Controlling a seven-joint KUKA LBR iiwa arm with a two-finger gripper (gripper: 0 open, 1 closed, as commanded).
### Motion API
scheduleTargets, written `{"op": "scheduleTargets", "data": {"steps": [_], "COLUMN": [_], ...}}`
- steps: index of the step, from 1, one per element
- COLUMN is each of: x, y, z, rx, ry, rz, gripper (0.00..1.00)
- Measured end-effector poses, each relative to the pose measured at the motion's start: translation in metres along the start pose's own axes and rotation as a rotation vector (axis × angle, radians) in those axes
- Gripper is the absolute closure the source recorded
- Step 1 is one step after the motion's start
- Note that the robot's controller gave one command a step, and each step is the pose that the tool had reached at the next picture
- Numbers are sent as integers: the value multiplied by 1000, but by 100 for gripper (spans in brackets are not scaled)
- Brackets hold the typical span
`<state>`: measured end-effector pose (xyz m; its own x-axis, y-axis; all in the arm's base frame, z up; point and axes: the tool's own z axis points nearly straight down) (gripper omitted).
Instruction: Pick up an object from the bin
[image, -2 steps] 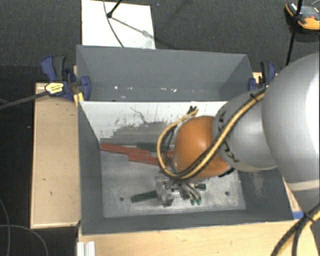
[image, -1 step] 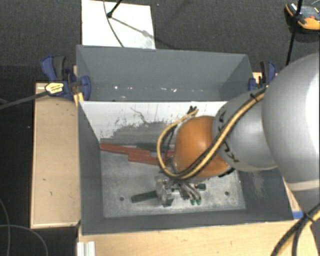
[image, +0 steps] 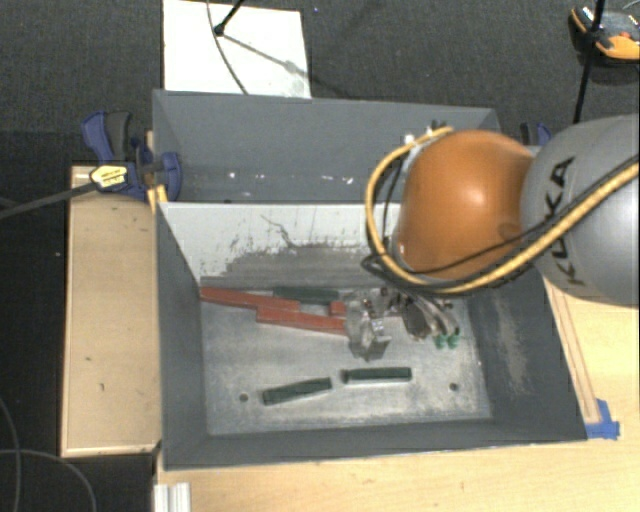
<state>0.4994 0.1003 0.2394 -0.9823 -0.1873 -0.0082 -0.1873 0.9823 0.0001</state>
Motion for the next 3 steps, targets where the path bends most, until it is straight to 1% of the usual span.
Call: {"op": "scheduleTargets", "data": {"steps": [1, 2, 3], "x": [1, 1, -9], "y": [0, 0, 5], "z": [2, 2, 43], "rx": [0, 0, 0], "ry": [6, 6, -4], "rz": [0, 0, -5], "gripper": [0, 0, 0]}}
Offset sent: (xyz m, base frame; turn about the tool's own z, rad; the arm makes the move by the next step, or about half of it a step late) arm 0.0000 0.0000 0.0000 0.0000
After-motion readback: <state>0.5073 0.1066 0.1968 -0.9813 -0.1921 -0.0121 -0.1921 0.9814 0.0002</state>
